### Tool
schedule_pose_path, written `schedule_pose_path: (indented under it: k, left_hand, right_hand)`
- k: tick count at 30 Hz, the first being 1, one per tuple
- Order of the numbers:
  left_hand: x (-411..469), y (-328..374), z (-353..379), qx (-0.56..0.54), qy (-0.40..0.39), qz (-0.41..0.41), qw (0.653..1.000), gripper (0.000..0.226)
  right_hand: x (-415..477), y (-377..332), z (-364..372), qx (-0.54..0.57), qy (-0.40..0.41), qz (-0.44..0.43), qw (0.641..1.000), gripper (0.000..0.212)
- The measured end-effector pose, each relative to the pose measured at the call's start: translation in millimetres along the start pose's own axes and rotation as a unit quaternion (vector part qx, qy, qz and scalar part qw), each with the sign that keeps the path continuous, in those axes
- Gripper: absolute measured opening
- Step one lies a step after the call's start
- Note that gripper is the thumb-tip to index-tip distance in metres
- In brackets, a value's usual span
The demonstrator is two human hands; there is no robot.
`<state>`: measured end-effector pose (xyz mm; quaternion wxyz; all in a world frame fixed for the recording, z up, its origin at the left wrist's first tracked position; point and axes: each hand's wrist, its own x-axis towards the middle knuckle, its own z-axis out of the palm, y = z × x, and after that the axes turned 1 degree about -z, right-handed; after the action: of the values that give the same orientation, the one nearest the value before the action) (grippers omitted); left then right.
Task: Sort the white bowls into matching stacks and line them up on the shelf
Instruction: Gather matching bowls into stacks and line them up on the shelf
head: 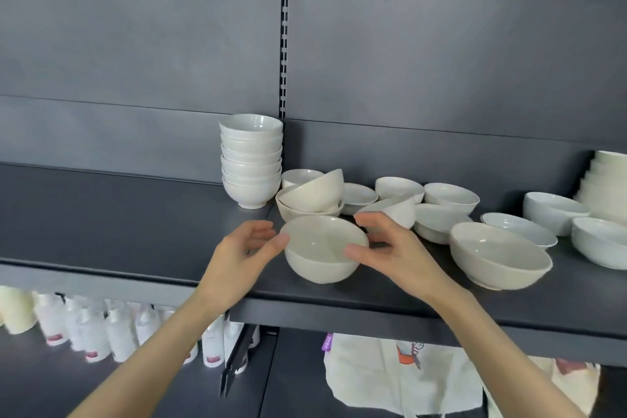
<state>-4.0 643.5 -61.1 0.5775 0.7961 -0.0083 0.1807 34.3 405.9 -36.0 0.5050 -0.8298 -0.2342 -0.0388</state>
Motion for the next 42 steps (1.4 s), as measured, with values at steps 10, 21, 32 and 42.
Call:
schedule_pose_path:
  k: [10, 21, 32, 42]
  left_hand:
    - [-5, -8, 8, -0.074, -0.065, 0.029, 0.995, 0.023]
    - [64, -6, 9, 0.016, -0.021, 0.104, 0.994, 0.035]
    - [107, -7, 20, 0.070, -0.117, 0.166, 0.977, 0.023]
    - [111, -23, 15, 0.065, -0.056, 0.167, 0.982, 0.051]
  right_hand:
    - [-4, 12, 23, 0.076, 0.019, 0.044, 0.996, 0.076]
    - [20, -25, -12, 0.134, 0.182, -0.019, 0.974, 0.047]
    - [71, -26, -26, 0.108, 0.216, -0.030, 0.970, 0.055]
    - [100, -17, -2, 0.097, 0.181, 0.004, 0.979, 0.065]
